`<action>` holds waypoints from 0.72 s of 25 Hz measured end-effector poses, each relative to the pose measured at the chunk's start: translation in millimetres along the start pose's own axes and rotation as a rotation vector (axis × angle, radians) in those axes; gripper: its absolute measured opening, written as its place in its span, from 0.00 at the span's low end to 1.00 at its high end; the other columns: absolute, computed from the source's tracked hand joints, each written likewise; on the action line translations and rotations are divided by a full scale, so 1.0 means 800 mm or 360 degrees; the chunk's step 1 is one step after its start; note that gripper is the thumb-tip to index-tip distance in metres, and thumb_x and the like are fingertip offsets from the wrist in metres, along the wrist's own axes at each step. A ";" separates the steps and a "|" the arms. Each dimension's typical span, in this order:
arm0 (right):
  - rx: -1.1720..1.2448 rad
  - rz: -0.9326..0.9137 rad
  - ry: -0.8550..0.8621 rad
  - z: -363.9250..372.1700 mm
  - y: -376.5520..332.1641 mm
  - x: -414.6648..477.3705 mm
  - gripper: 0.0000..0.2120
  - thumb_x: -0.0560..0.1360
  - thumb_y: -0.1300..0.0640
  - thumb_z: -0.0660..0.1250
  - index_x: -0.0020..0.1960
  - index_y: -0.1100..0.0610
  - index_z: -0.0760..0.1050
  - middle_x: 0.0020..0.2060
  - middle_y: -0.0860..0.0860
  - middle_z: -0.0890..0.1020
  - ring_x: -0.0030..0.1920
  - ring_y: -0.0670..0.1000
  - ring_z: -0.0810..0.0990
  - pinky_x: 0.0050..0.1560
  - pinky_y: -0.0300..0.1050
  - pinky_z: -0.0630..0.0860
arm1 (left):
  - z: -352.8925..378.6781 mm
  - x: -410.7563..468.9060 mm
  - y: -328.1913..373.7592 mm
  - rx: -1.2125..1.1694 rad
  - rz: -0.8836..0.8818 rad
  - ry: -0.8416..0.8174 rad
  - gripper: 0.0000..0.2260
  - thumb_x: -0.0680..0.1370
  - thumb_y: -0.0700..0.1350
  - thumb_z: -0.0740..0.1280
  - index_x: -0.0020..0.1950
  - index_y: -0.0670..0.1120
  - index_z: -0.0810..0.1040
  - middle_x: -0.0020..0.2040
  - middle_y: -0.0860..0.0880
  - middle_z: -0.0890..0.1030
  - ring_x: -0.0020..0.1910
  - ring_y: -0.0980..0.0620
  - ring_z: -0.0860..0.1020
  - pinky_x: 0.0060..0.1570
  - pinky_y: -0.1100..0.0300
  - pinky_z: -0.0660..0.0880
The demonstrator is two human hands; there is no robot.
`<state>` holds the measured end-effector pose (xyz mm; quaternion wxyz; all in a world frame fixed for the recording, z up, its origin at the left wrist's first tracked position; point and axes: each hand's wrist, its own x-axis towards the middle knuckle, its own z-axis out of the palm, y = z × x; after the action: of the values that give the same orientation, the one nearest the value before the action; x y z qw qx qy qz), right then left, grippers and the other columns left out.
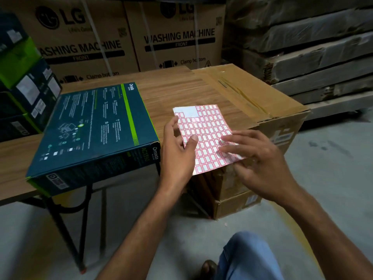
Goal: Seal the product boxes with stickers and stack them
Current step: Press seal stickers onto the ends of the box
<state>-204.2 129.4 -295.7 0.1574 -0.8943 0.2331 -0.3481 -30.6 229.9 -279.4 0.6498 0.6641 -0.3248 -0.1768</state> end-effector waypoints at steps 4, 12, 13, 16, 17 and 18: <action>0.0417 0.0115 0.0017 -0.034 -0.042 0.013 0.18 0.72 0.46 0.63 0.60 0.40 0.80 0.69 0.36 0.77 0.72 0.39 0.68 0.67 0.64 0.73 | -0.021 -0.029 0.019 0.0148 0.0131 -0.0112 0.33 0.83 0.41 0.68 0.81 0.61 0.56 0.54 0.51 0.87 0.46 0.55 0.87 0.55 0.46 0.83; 0.0507 0.0085 0.0065 -0.047 -0.109 0.083 0.07 0.82 0.53 0.68 0.58 0.45 0.81 0.61 0.43 0.81 0.61 0.41 0.78 0.57 0.50 0.83 | -0.088 -0.061 0.061 0.0101 0.0206 -0.0325 0.28 0.84 0.42 0.68 0.79 0.61 0.62 0.51 0.52 0.89 0.48 0.48 0.88 0.55 0.38 0.82; 0.0565 0.0068 0.0052 -0.048 -0.116 0.083 0.07 0.82 0.56 0.68 0.57 0.46 0.81 0.57 0.42 0.82 0.57 0.40 0.80 0.54 0.44 0.83 | -0.096 -0.064 0.064 0.0091 0.0216 -0.0321 0.26 0.84 0.43 0.68 0.78 0.60 0.64 0.51 0.51 0.89 0.49 0.48 0.88 0.55 0.38 0.82; 0.0653 0.0043 -0.0013 -0.049 -0.136 0.082 0.09 0.81 0.60 0.69 0.55 0.47 0.81 0.53 0.39 0.82 0.55 0.40 0.81 0.51 0.40 0.82 | -0.115 -0.070 0.074 -0.0007 0.0236 -0.0261 0.13 0.84 0.47 0.68 0.69 0.52 0.77 0.49 0.48 0.89 0.49 0.47 0.88 0.52 0.39 0.84; 0.0678 0.0037 -0.0042 -0.049 -0.140 0.081 0.09 0.80 0.60 0.70 0.55 0.47 0.82 0.53 0.40 0.83 0.55 0.40 0.81 0.51 0.39 0.82 | -0.120 -0.070 0.077 -0.0040 0.0243 -0.0231 0.10 0.84 0.47 0.68 0.65 0.50 0.80 0.48 0.47 0.89 0.49 0.48 0.88 0.51 0.43 0.85; 0.0690 0.0034 -0.0074 -0.048 -0.145 0.080 0.09 0.80 0.60 0.70 0.55 0.47 0.82 0.53 0.40 0.83 0.56 0.40 0.81 0.50 0.38 0.82 | -0.125 -0.069 0.080 -0.0058 0.0266 -0.0198 0.08 0.84 0.46 0.68 0.62 0.48 0.81 0.48 0.47 0.88 0.48 0.50 0.87 0.50 0.49 0.85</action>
<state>-153.8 188.5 -181.6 0.3552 -0.8447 0.1586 -0.3676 -17.9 345.0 -218.2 0.6528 0.6105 -0.4155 -0.1687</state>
